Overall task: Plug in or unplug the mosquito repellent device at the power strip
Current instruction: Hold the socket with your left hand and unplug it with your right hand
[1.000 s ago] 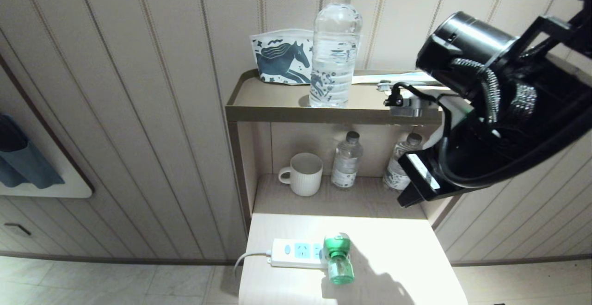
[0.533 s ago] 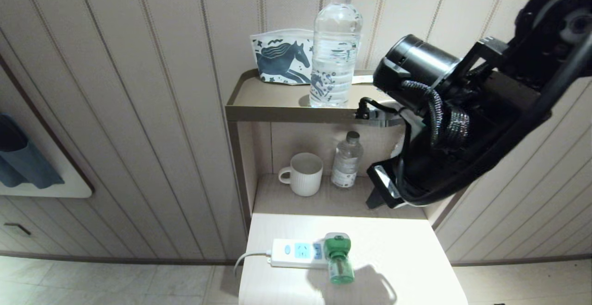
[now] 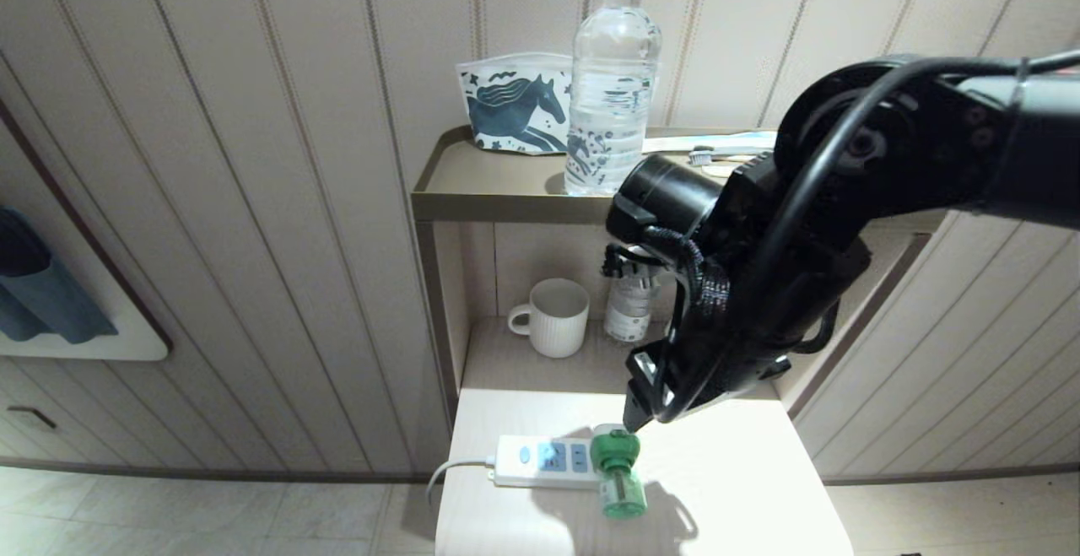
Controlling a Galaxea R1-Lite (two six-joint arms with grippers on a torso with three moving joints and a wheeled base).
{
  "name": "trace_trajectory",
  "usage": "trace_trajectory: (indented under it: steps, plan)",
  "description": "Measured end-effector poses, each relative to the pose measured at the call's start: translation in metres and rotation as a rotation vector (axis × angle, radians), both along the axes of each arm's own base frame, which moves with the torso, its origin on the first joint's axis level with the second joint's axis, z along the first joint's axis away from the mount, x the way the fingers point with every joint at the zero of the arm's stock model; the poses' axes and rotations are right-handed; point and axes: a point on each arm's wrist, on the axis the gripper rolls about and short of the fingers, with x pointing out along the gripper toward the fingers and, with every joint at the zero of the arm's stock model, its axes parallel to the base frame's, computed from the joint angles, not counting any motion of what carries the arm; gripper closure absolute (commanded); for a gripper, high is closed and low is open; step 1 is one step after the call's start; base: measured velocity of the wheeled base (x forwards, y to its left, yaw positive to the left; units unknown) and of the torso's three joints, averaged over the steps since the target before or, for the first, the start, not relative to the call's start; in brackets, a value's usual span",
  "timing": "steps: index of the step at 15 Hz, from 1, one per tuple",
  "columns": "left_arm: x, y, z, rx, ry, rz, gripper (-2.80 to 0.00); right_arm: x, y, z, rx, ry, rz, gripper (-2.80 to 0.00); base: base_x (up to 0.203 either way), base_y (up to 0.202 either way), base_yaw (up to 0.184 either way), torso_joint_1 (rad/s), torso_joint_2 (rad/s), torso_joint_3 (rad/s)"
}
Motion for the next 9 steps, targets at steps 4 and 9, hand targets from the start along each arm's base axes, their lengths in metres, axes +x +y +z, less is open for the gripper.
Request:
trace_trajectory:
  steps: [4,9]
  plan:
    - [0.000,0.000,0.000,0.000,0.000,0.000,0.00,0.015,0.013,-0.028,-0.043,0.051,-0.004,-2.80,0.000,0.000,0.000,0.000,0.00,0.000]
    - [0.000,0.000,0.000,0.000,0.000,0.000,0.00,0.035,0.029,-0.061,-0.066,0.078,-0.010,-2.80,0.000,0.000,0.000,0.000,0.00,0.000]
